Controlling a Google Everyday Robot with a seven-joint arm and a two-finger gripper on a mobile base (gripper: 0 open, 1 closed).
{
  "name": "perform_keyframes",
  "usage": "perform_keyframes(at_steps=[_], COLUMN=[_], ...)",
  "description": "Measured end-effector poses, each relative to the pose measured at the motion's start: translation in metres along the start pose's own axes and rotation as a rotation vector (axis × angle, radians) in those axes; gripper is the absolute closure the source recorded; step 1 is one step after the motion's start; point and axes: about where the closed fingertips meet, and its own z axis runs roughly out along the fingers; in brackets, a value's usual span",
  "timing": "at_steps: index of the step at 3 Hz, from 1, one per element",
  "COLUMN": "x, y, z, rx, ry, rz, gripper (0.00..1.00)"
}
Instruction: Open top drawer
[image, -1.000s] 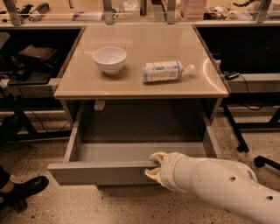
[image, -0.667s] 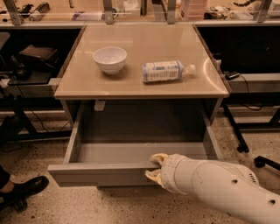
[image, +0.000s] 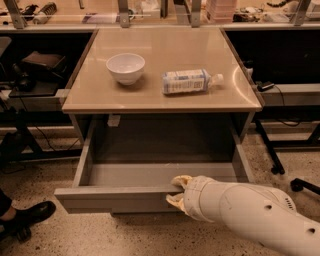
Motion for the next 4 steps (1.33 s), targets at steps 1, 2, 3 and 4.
perform_keyframes(at_steps=[1,2,3,4], x=[0.0005,-0.0002,0.0001,0.0001], y=[0.0033,0.0032,0.0076,0.0077], z=[-0.0014,-0.002,-0.0042,-0.0042], rx=[0.001,0.001,0.003,0.003], ry=[-0.003,-0.003,-0.004,-0.004], rz=[0.001,0.001,0.008,0.007], gripper=[1.0,1.0,1.0,1.0])
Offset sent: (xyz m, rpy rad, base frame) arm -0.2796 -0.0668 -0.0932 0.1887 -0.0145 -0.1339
